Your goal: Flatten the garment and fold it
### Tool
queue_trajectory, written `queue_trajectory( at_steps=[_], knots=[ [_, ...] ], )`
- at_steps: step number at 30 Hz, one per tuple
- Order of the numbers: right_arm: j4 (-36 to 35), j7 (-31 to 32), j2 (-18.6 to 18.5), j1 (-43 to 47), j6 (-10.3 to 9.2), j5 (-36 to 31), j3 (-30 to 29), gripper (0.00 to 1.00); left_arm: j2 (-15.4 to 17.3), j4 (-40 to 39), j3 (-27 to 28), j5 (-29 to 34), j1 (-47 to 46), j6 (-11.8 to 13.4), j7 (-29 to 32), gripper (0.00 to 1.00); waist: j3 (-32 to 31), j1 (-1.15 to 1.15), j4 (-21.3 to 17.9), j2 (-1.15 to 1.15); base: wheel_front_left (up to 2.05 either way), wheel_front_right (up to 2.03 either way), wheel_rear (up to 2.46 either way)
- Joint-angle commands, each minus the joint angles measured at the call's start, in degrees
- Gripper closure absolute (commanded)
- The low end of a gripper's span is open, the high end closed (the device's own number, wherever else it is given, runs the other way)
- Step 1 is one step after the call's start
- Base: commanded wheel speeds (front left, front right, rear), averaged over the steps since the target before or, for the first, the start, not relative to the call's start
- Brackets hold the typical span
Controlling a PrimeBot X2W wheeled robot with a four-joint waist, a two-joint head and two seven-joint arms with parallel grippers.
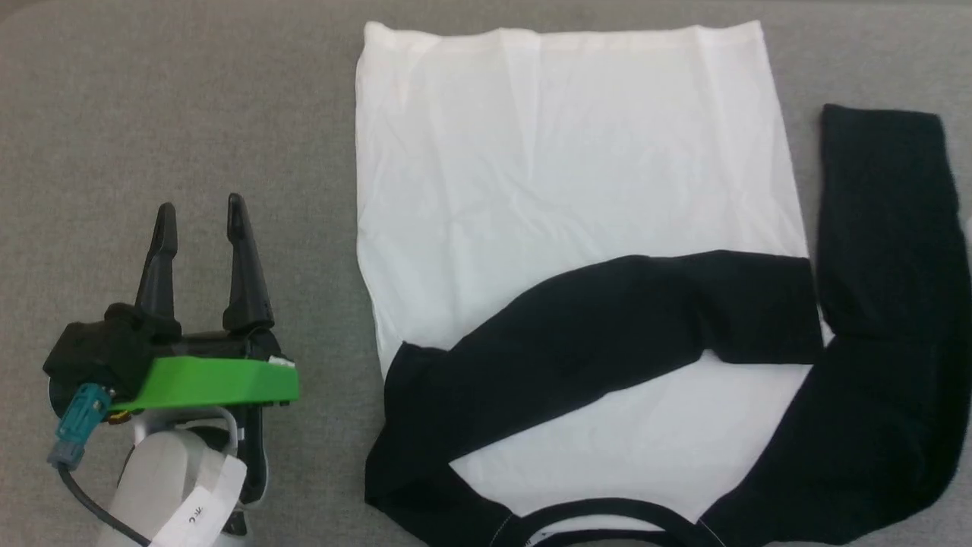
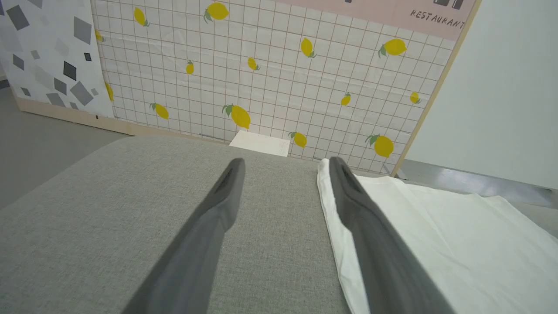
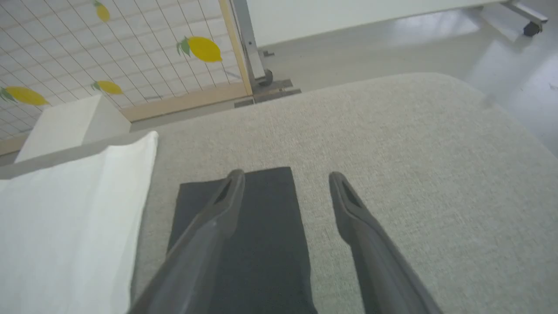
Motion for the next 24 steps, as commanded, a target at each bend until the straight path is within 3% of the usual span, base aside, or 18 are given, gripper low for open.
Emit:
queue_trajectory(
  at_steps=[1, 6, 19, 20, 21, 23, 24],
  knots=[
    [1.65, 0.94, -0.61, -2.06, -0.09, -1.09, -1.20, 0.00, -0.69, -0.17, 0.49, 0.75, -0.86, -0.68, -0.27, 0.00, 4.25, 0.00, 2.52, 0.42, 0.00, 0.00, 0.00],
    [7.00, 5.88, -1.12, -6.87, -0.09, -5.79, -6.30, 0.00, -3.19, -0.24, 1.95, 2.53, -1.45, -2.34, -0.27, 0.00, 6.36, 0.00, 4.05, 0.42, 0.00, 0.00, 0.00],
    [8.10, 15.53, -1.05, -12.64, -0.09, -12.75, -10.54, 0.00, -6.55, -0.93, 4.93, 5.49, -2.03, -5.63, -0.27, 0.00, 10.10, 0.00, 5.47, 0.42, 0.00, 0.00, 0.00],
    [8.35, 17.15, -0.92, -12.62, -0.09, -13.08, -10.83, 0.04, -6.69, -0.94, 5.06, 5.71, -1.99, -5.84, -0.27, 0.00, 10.23, 0.00, 5.47, 0.42, 0.00, 0.00, 0.00],
    [8.49, 18.52, -0.81, -12.56, -0.09, -13.24, -11.16, 0.31, -6.82, -0.97, 5.14, 5.89, -1.97, -5.98, -0.27, 0.00, 10.33, 0.00, 5.47, 0.42, 0.00, 0.00, 0.00],
    [8.31, 21.08, -0.44, -12.11, -0.09, -13.62, -11.96, 1.00, -7.09, -0.93, 5.26, 6.26, -1.90, -6.28, -0.27, 0.00, 10.38, 0.00, 5.43, 0.42, 0.00, 0.00, 0.00],
    [7.86, 21.97, -0.15, -11.73, -0.09, -13.79, -12.12, 1.00, -7.23, -0.86, 5.35, 6.44, -1.83, -6.43, -0.27, 0.00, 10.32, 0.00, 5.35, 0.42, 0.00, 0.00, 0.00]
  ],
)
